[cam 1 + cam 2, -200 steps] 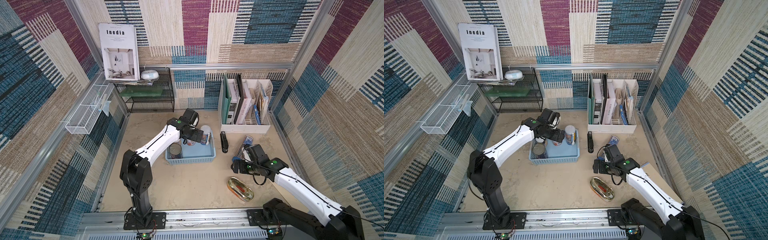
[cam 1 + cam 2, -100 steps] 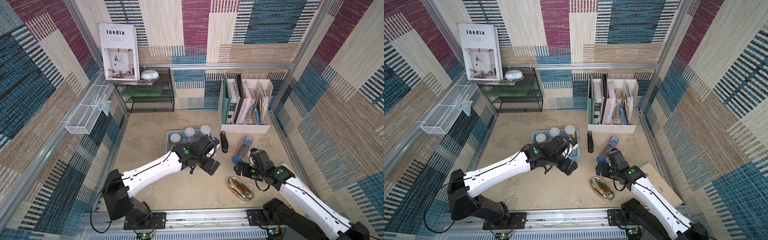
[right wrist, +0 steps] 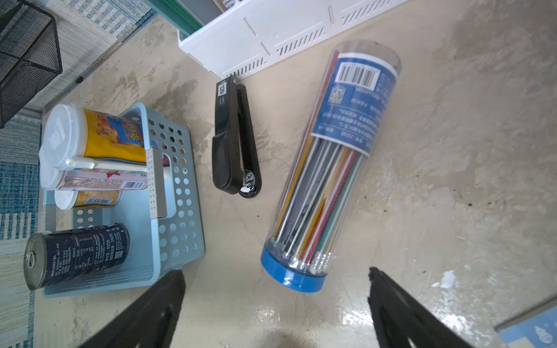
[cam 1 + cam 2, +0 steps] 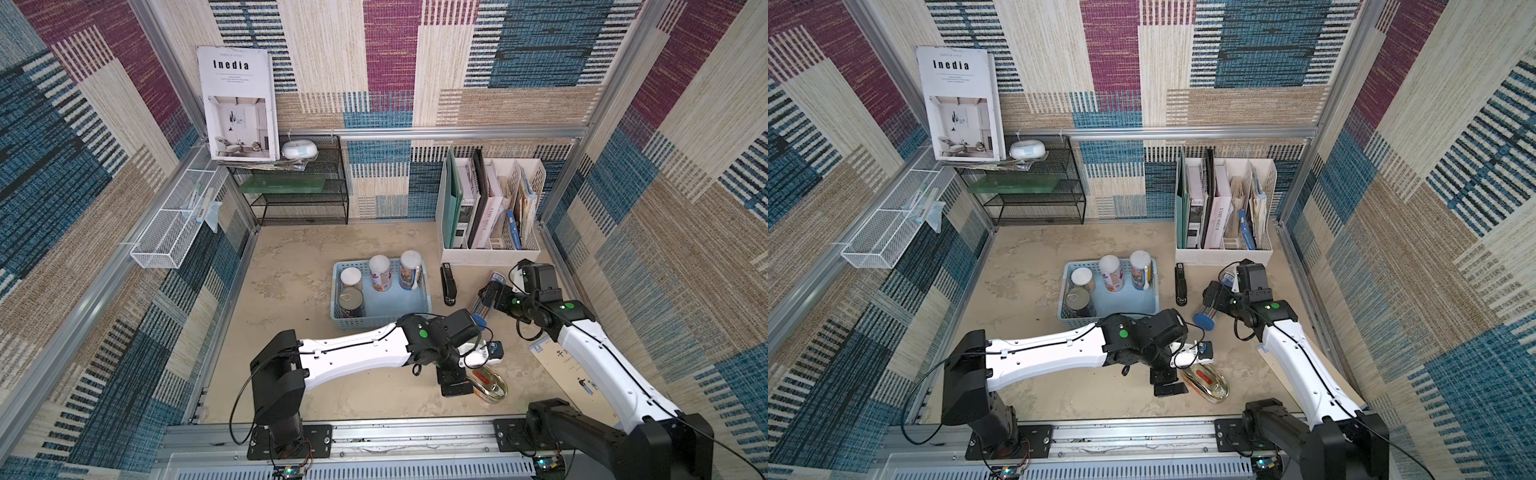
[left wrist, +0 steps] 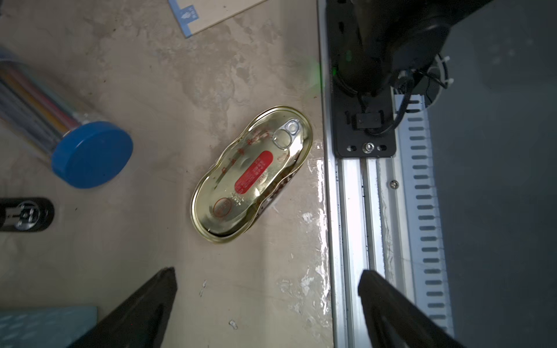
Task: Put the canned food in the basket
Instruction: Pick up the canned food from the center of the board.
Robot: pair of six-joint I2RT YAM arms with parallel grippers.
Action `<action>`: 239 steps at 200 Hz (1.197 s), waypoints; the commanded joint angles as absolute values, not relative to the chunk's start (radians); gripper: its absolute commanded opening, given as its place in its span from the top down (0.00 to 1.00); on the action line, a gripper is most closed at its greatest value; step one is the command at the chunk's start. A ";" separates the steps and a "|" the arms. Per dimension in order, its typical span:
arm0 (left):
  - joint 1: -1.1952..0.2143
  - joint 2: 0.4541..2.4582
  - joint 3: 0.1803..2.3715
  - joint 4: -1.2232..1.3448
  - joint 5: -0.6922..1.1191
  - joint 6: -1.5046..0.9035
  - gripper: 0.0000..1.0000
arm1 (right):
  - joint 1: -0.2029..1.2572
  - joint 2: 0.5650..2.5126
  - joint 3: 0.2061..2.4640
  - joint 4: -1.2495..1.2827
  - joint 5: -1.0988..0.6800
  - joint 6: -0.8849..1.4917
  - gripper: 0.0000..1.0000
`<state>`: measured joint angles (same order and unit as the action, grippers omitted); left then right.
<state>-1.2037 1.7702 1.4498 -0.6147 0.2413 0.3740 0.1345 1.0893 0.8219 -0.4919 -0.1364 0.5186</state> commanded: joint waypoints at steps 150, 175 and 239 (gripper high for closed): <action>-1.233 2.210 1.837 -0.784 0.291 0.883 0.00 | -0.057 1.147 0.779 -0.405 -0.353 0.310 0.01; -1.228 2.251 1.870 -0.789 0.252 0.885 0.00 | -0.057 1.143 0.778 -0.397 -0.357 0.303 0.01; -1.199 2.326 1.952 -0.842 0.239 0.889 0.00 | -0.057 1.135 0.761 -0.379 -0.371 0.295 0.01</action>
